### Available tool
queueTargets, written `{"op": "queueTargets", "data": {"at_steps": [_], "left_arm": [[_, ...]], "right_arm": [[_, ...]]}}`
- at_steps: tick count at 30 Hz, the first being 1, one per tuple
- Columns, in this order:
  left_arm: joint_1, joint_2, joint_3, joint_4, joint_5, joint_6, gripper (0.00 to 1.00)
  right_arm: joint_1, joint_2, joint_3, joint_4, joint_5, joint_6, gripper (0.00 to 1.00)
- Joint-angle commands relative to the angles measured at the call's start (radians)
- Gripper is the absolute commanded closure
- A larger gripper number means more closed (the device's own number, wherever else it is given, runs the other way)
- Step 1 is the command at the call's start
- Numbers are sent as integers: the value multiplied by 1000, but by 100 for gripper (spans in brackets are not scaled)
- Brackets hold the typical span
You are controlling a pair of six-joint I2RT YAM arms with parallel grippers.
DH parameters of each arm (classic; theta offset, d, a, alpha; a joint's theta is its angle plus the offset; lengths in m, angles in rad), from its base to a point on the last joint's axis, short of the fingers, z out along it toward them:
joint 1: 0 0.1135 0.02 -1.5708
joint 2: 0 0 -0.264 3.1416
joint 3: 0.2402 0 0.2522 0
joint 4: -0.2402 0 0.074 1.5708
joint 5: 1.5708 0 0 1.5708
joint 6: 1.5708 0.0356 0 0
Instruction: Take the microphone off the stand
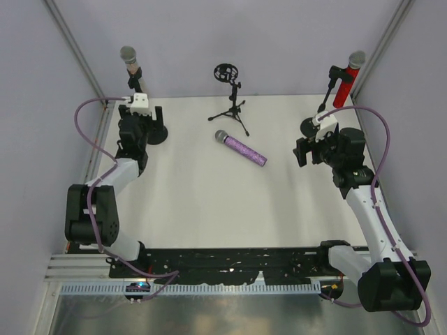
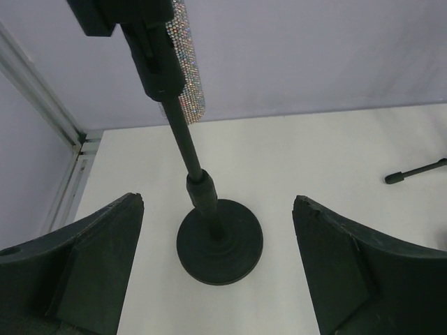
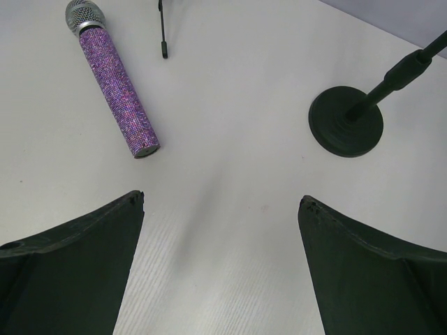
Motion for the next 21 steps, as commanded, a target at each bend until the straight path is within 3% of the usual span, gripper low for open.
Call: {"op": "queueTargets", "data": {"at_steps": [1, 12, 18, 21], "left_arm": [[39, 62, 13, 189, 173, -7, 11], [200, 263, 147, 232, 676, -139, 19], [214, 360, 216, 254, 860, -139, 31], [216, 374, 234, 243, 881, -136, 35]], "right_arm": [[-4, -10, 5, 39, -3, 2, 5], [-4, 7, 2, 38, 1, -4, 5], [-2, 13, 4, 38, 6, -11, 5], [-2, 19, 5, 36, 13, -12, 5]]}}
